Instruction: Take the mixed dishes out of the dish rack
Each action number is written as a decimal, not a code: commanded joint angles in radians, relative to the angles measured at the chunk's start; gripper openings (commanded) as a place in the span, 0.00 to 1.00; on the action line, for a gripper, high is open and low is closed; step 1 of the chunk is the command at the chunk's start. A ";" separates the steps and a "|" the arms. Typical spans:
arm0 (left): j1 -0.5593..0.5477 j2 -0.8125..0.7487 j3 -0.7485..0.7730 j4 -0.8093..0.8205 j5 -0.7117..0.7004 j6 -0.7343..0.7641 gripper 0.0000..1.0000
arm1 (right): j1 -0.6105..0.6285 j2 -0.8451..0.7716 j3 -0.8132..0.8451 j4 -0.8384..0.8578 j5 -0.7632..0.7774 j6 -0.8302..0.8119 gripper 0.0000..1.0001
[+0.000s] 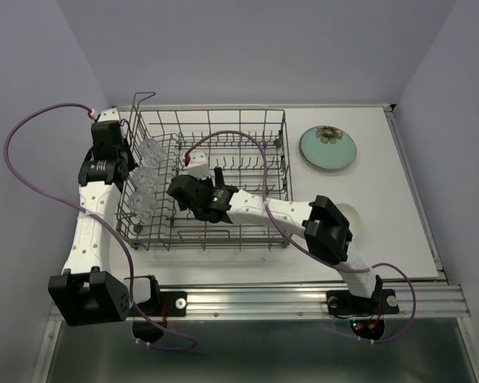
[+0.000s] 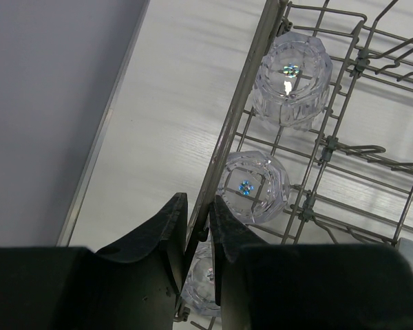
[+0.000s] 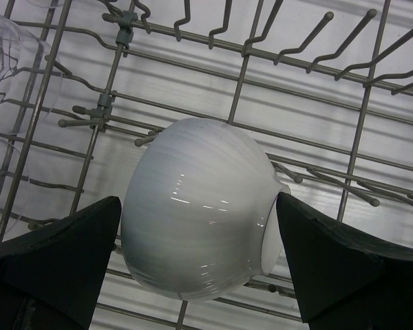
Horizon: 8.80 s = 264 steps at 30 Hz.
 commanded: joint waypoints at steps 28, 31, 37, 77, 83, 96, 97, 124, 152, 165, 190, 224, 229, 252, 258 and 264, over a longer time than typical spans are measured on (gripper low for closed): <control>0.007 -0.064 -0.006 0.024 -0.026 -0.030 0.22 | 0.051 -0.051 -0.005 -0.080 0.219 0.073 0.50; 0.007 -0.064 -0.005 0.022 -0.029 -0.032 0.22 | 0.051 -0.077 -0.015 -0.082 0.214 0.088 0.43; 0.007 -0.070 -0.008 0.024 -0.031 -0.032 0.22 | 0.051 -0.114 -0.047 -0.082 0.207 0.119 0.28; 0.009 -0.105 0.106 -0.037 0.052 -0.047 0.99 | -0.048 -0.433 -0.200 0.176 -0.090 -0.004 0.01; 0.007 -0.114 0.293 -0.088 0.239 -0.086 0.99 | -0.153 -0.531 -0.314 0.285 -0.244 0.008 0.01; -0.120 -0.180 0.134 0.237 0.744 -0.263 0.99 | -0.583 -0.749 -0.548 0.586 -0.909 0.198 0.01; -0.150 -0.180 0.123 0.269 0.747 -0.273 0.99 | -0.610 -0.748 -0.556 0.637 -1.033 0.246 0.01; -0.462 0.042 0.078 0.469 0.684 -0.371 0.60 | -0.713 -0.784 -0.664 1.011 -1.444 0.542 0.01; -0.816 0.344 0.487 0.130 0.325 -0.316 0.00 | -0.828 -1.108 -0.510 0.215 -0.311 0.070 1.00; -1.163 0.896 1.097 -0.177 0.218 -0.179 0.00 | -0.828 -1.220 -0.504 0.158 -0.149 0.002 1.00; -1.247 1.102 1.207 -0.122 0.095 -0.096 0.00 | -0.828 -1.185 -0.518 0.158 -0.231 0.010 1.00; -1.264 1.110 1.218 -0.106 0.080 -0.087 0.84 | -0.828 -1.189 -0.536 0.179 -0.284 -0.004 1.00; -1.264 1.064 1.239 -0.094 0.099 -0.087 0.95 | -0.828 -1.180 -0.535 0.179 -0.310 -0.004 1.00; -0.947 0.535 0.878 -0.307 -0.258 -0.279 0.99 | -0.828 -1.107 -0.426 0.201 -0.661 -0.098 1.00; -0.813 0.374 0.701 -0.340 -0.325 -0.345 0.99 | -0.828 -1.039 -0.394 0.208 -0.715 -0.116 1.00; -0.622 0.240 0.534 -0.309 -0.339 -0.369 0.99 | -0.828 -0.946 -0.466 0.215 -0.905 -0.187 1.00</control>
